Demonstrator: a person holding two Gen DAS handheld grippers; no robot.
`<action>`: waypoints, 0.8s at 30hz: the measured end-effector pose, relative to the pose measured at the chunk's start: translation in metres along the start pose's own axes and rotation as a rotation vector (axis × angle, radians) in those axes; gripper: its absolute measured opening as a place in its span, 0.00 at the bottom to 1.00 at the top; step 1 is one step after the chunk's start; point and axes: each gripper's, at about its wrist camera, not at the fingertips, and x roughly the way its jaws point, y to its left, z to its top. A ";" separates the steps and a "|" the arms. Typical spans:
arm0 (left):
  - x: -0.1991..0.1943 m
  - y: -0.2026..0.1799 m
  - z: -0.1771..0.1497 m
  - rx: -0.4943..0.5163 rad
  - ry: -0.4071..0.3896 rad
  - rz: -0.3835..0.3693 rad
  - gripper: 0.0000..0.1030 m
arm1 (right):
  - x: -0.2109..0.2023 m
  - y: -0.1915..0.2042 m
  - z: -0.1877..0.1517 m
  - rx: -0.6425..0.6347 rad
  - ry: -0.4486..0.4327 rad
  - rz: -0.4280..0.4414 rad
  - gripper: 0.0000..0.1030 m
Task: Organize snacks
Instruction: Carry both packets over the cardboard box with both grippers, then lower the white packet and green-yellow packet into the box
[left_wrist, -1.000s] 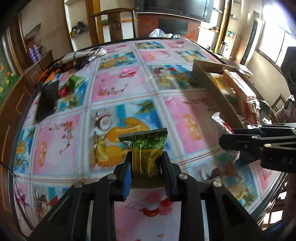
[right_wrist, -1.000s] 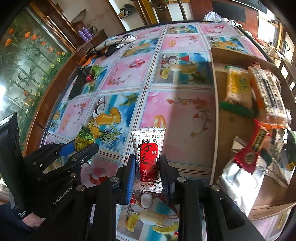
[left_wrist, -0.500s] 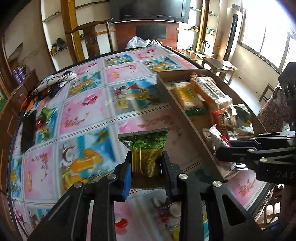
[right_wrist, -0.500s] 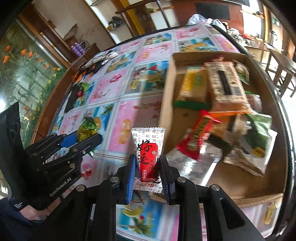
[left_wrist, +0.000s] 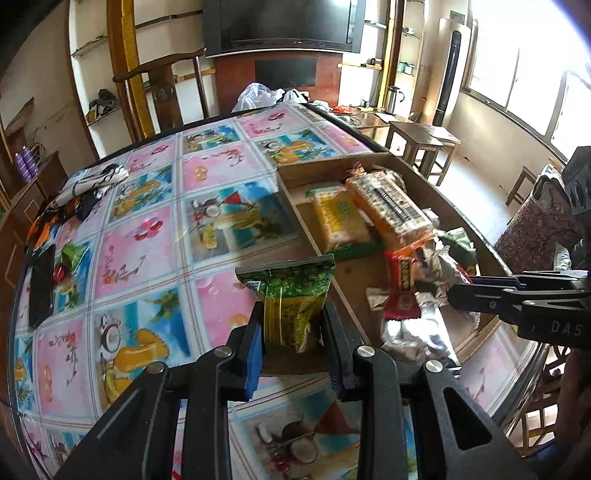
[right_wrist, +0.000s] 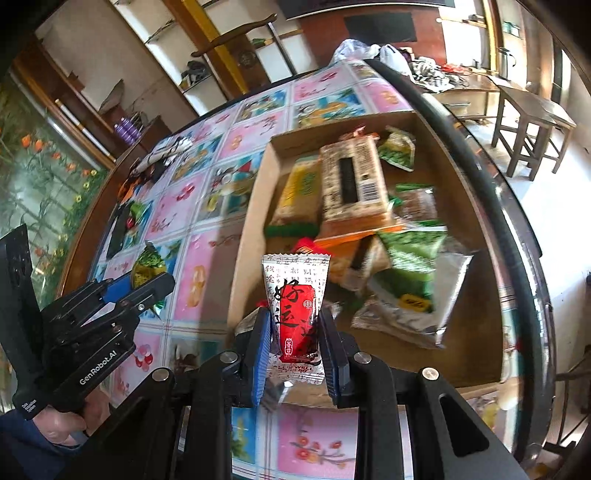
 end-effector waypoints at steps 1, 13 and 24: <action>0.000 -0.002 0.002 0.004 -0.001 -0.003 0.27 | -0.001 -0.003 0.001 0.007 -0.004 -0.002 0.26; 0.020 -0.045 0.026 0.059 0.029 -0.102 0.27 | -0.014 -0.037 0.013 0.083 -0.038 -0.027 0.26; 0.061 -0.072 0.029 0.104 0.084 -0.088 0.27 | -0.018 -0.062 0.032 0.097 -0.063 -0.065 0.26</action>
